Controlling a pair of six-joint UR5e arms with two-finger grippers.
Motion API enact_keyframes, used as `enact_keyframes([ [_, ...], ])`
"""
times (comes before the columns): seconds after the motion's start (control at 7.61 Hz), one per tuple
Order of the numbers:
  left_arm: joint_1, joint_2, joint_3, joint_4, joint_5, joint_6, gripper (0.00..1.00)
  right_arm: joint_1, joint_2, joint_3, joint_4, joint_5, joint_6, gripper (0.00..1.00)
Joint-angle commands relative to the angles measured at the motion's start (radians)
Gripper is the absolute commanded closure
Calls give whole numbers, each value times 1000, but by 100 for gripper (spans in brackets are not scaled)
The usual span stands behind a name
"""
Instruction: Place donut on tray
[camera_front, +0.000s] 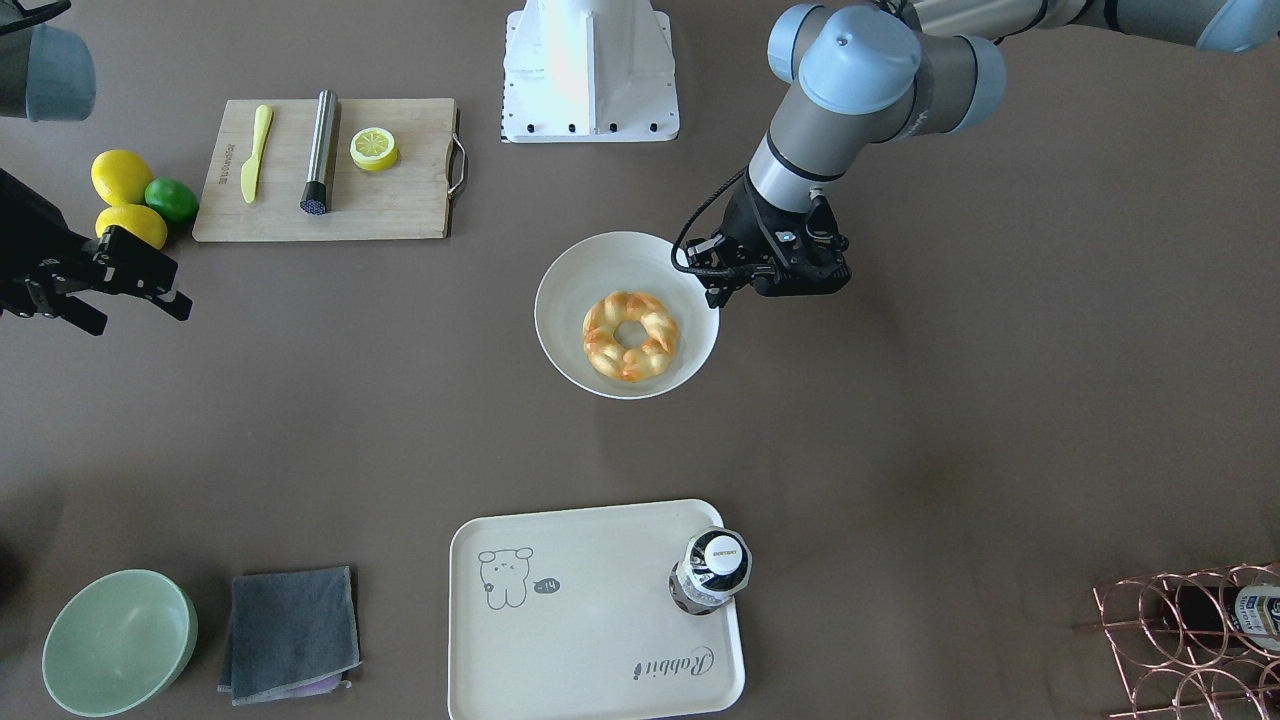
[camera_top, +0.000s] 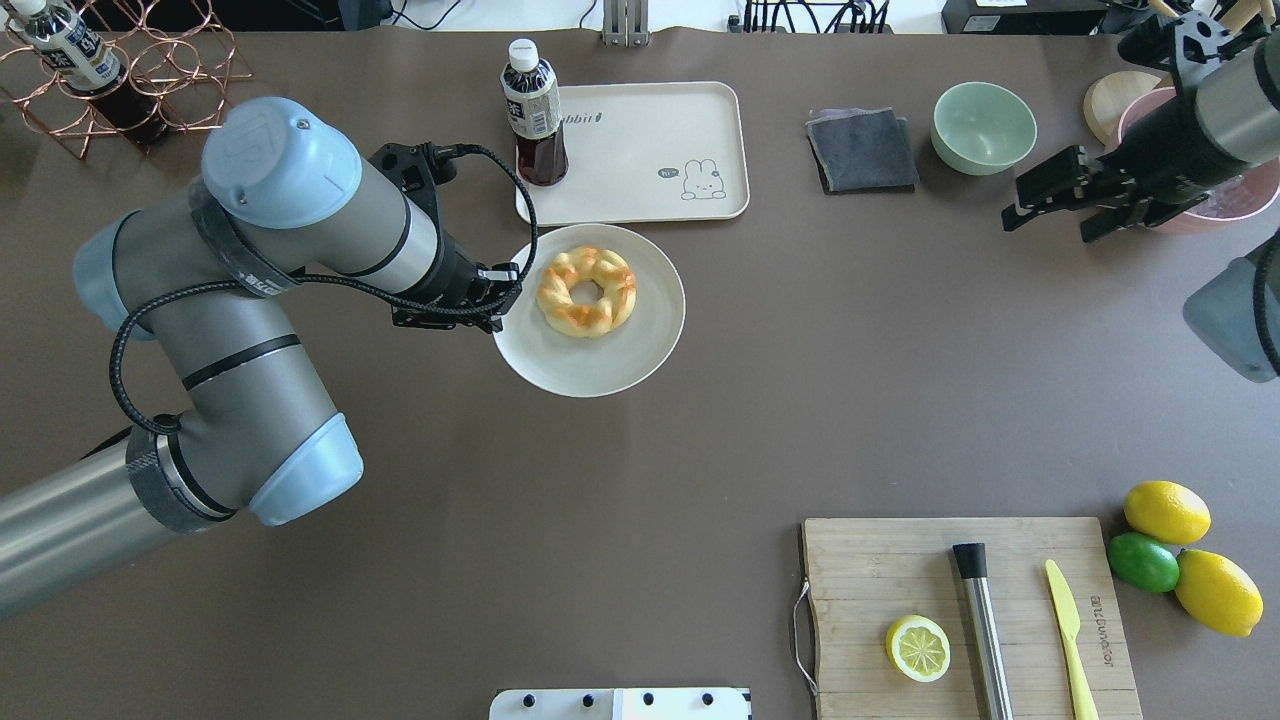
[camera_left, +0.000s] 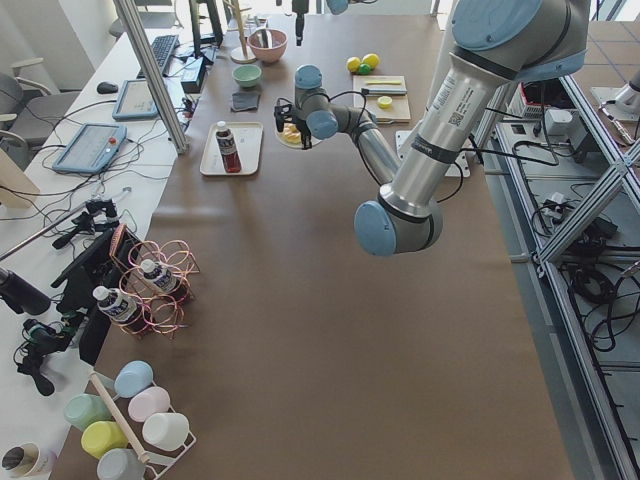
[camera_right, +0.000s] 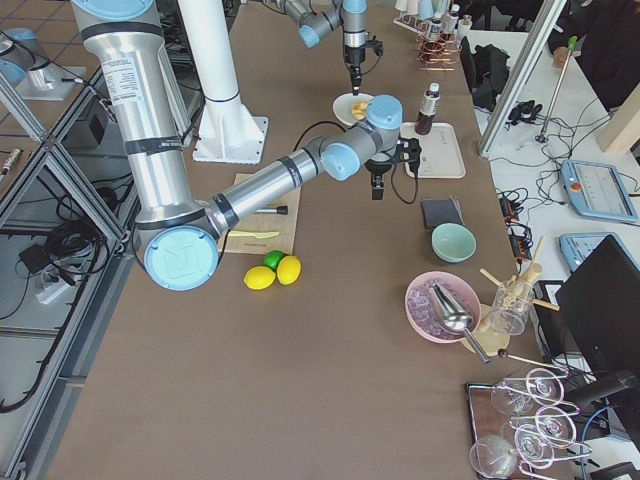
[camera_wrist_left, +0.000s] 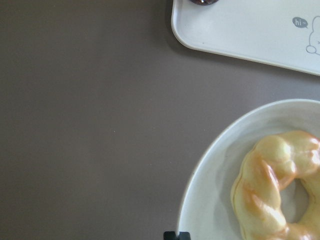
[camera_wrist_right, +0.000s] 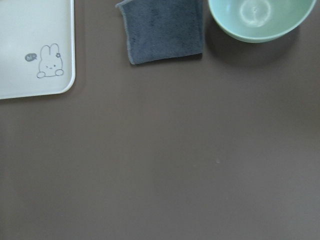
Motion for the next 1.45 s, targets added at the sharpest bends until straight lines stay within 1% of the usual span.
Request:
enact_keyframes([
  [0.0, 42, -43, 1, 39, 43, -43, 100, -172, 141, 4, 6, -127, 265, 0],
  [0.13, 44, -72, 1, 86, 49, -48, 100, -222, 163, 2, 6, -167, 322, 0],
  [0.26, 47, -92, 1, 109, 57, -49, 100, -247, 178, 4, 7, -166, 330, 0],
  [0.39, 50, -109, 4, 117, 57, -58, 100, -298, 212, -1, 7, -179, 407, 0],
  [0.53, 54, -112, 4, 119, 57, -72, 100, -342, 237, -3, 7, -216, 463, 0],
  [0.92, 56, -121, 15, 119, 58, -75, 100, -392, 246, -10, 7, -225, 465, 0],
  [1.05, 56, -121, 15, 119, 71, -75, 100, -396, 248, -18, 7, -224, 465, 1],
  [1.18, 83, -123, 15, 119, 110, -77, 100, -405, 248, -30, 7, -225, 463, 1],
  [1.31, 96, -123, 12, 119, 117, -77, 100, -407, 252, -32, 7, -225, 463, 3],
])
